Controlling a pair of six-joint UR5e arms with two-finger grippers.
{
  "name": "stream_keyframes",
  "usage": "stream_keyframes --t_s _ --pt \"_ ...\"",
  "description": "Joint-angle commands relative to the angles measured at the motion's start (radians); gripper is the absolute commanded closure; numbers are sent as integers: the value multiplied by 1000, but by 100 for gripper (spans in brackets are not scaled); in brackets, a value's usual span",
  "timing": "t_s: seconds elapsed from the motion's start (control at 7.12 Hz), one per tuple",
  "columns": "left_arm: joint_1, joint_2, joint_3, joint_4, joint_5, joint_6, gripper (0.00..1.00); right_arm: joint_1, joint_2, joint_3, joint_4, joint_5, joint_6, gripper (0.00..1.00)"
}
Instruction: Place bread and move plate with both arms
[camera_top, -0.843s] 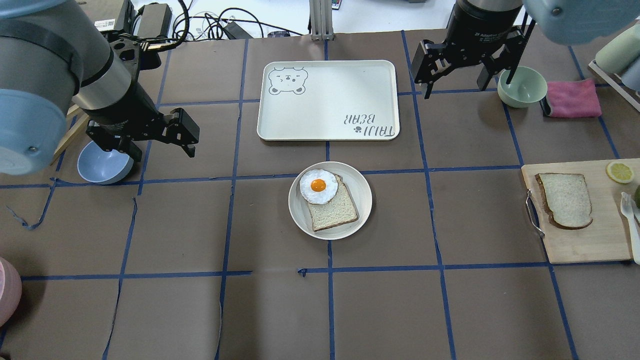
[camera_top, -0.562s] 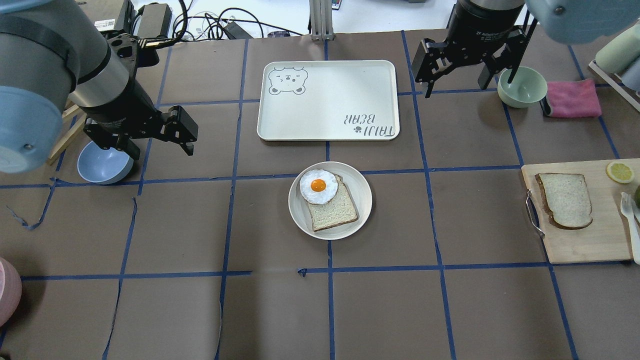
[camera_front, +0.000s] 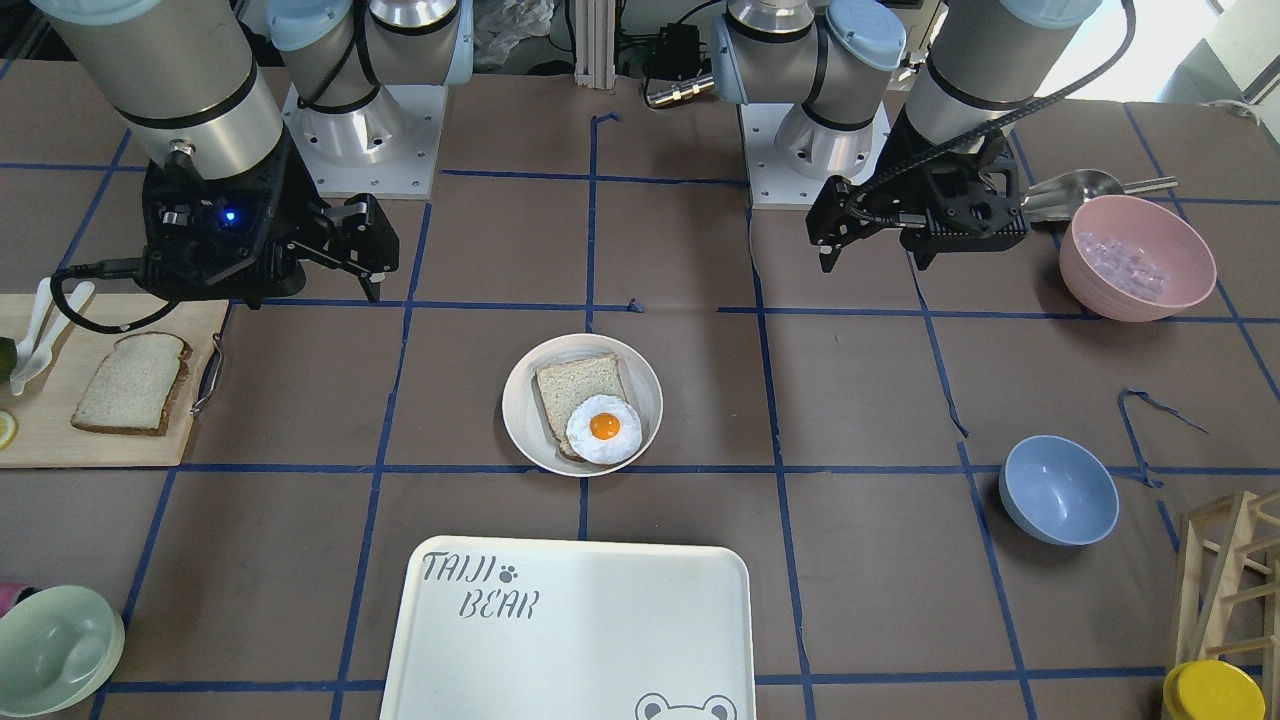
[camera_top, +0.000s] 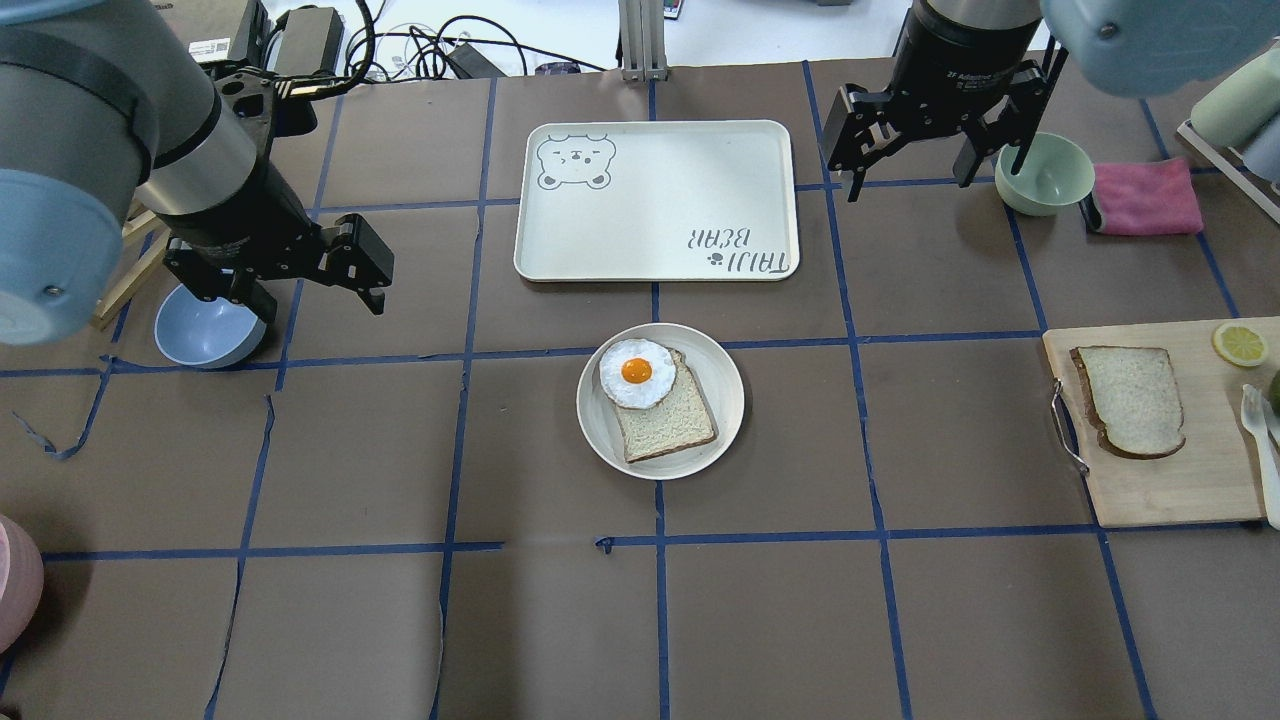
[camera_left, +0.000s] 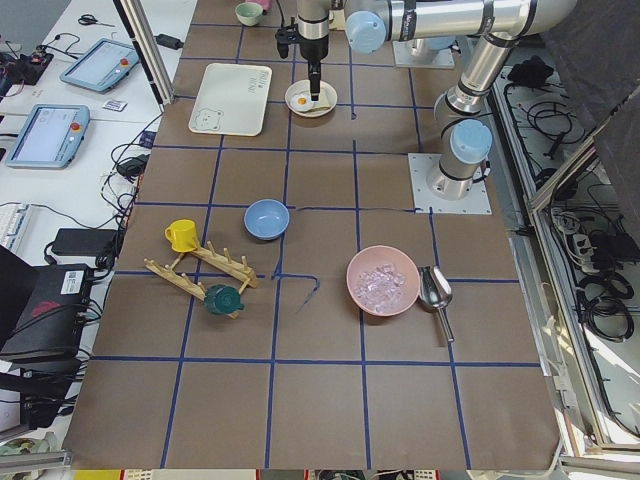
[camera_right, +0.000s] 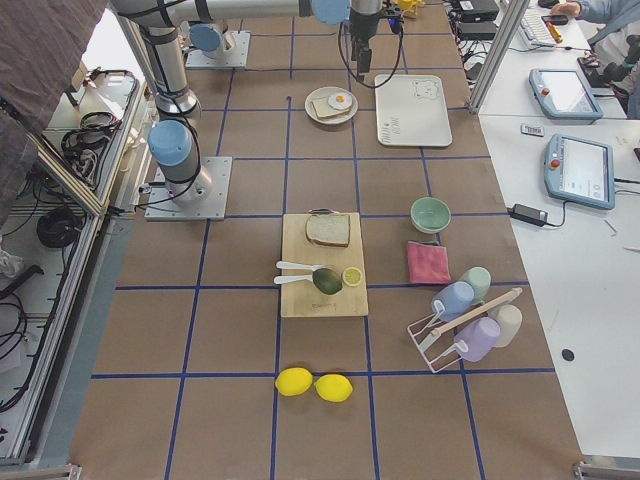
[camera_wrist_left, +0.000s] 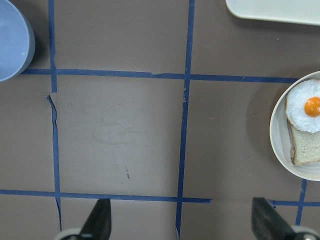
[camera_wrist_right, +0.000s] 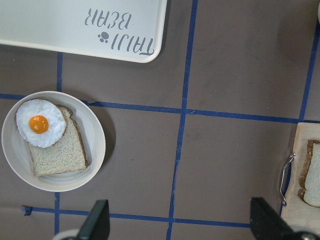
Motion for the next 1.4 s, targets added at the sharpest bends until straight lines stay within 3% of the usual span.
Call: stream_keyframes --t_s 0.0,1.26 --pt "0 -2 -3 0 1 1 0 -3 -2 2 -11 -3 1 0" --pt "41 2 3 1 -11 6 0 -15 -25 39 -12 -69 88 0"
